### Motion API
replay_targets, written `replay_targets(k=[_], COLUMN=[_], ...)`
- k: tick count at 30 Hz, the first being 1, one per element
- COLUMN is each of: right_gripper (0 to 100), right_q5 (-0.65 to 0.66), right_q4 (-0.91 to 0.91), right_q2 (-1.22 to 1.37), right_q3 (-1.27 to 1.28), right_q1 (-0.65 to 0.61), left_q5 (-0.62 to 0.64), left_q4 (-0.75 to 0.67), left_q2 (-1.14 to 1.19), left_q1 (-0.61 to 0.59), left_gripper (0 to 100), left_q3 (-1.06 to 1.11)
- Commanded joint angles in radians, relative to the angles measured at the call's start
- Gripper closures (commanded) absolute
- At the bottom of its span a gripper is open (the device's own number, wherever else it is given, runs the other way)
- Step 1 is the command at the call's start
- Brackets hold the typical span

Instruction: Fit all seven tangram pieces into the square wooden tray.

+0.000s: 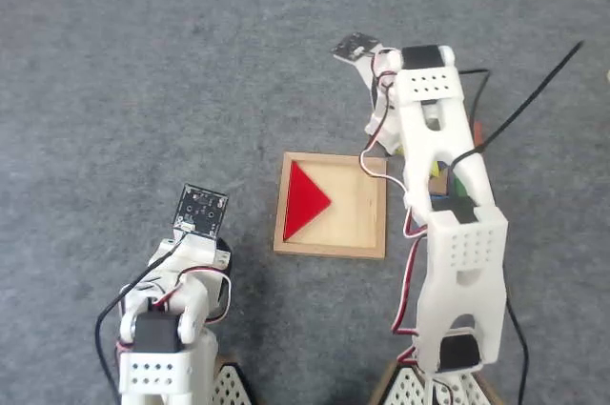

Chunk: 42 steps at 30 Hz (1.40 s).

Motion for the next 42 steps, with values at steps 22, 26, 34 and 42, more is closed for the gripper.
replay_targets(k=[22,26,34,42], right_gripper=[71.0,71.2,77.8,77.9], right_q5=[0.083,0.083,0.084,0.135], right_q4=[-0.058,-0.093,-0.091,-0.056], right_q2=[0.182,0.199,0.217,0.219], right_q3=[-0.017,-0.017,-0.046,-0.049], right_q1=[0.064,0.064,0.07,0.081], left_q5=[-0.011,-0.011,-0.011,-0.011], left_q4=[0.003,0.003,0.003,0.003], left_q2=[-0.021,-0.021,-0.021,-0.021], left_q1=[-0.002,-0.002,-0.002,-0.002], left_gripper=[91,91,91,91], left_q3=[-0.012,-0.012,-0.012,-0.012])
